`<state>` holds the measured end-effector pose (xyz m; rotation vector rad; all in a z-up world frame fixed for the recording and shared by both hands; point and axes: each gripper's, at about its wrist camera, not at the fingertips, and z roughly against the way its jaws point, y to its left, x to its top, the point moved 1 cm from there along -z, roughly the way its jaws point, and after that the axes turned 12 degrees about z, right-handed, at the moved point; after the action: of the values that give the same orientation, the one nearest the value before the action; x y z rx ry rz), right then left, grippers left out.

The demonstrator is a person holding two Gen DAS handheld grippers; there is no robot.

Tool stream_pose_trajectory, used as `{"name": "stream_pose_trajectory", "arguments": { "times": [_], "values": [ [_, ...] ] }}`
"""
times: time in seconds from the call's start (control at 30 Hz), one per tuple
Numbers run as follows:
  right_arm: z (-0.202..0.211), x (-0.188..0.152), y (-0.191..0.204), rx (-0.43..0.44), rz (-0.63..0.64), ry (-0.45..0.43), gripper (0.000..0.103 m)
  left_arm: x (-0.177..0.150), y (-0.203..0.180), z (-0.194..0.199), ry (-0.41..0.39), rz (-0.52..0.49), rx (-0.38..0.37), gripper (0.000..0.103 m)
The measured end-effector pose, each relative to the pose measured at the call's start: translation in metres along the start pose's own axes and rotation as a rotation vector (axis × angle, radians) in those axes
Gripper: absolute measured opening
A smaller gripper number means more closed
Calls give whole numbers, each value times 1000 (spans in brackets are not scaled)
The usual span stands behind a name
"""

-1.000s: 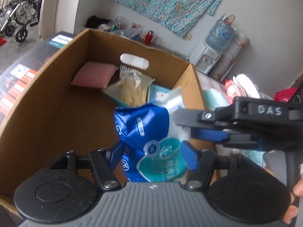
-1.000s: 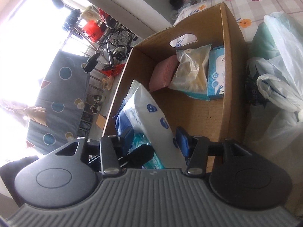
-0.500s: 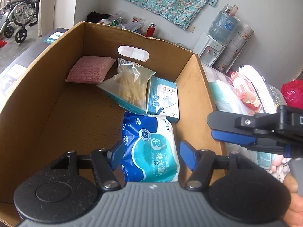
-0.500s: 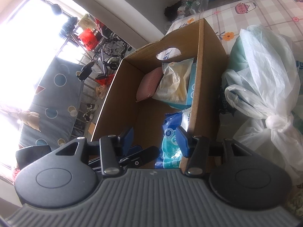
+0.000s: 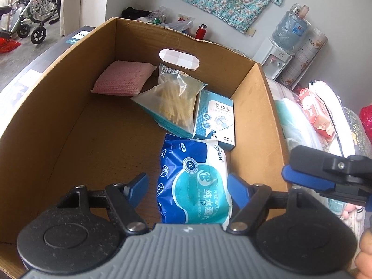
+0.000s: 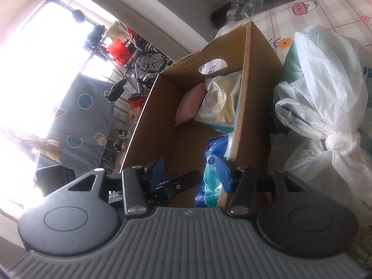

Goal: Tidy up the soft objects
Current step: 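Lower the wet-wipes pack into the box and open the right tool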

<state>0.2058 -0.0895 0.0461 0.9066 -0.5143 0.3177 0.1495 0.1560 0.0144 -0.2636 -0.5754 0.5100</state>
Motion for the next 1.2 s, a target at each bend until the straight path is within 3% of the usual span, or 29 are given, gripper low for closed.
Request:
{"name": "stream_pose_trajectory", "arguments": {
  "times": [0.13, 0.3, 0.43, 0.67, 0.83, 0.9, 1.2],
  "values": [
    [13, 0, -6, 5, -22, -32, 52, 8, 2, -10, 36, 46, 16, 85],
    [27, 0, -17, 7, -43, -59, 54, 18, -4, -31, 101, 68, 42, 85],
    [31, 0, -27, -3, -60, -56, 54, 19, -13, -49, 168, 55, 26, 86],
    [34, 0, -37, 0, -73, -50, 56, 20, -19, -69, 212, 2, 95, 86],
    [35, 3, -40, 2, -75, -53, 56, 27, -21, -79, 293, -27, 78, 87],
    [34, 2, -42, 12, -84, -53, 57, 29, -24, -83, 312, -19, 56, 82],
    [28, -5, -49, 19, -123, -31, 57, 35, -20, -89, 308, 72, 2, 82]
  ]
}}
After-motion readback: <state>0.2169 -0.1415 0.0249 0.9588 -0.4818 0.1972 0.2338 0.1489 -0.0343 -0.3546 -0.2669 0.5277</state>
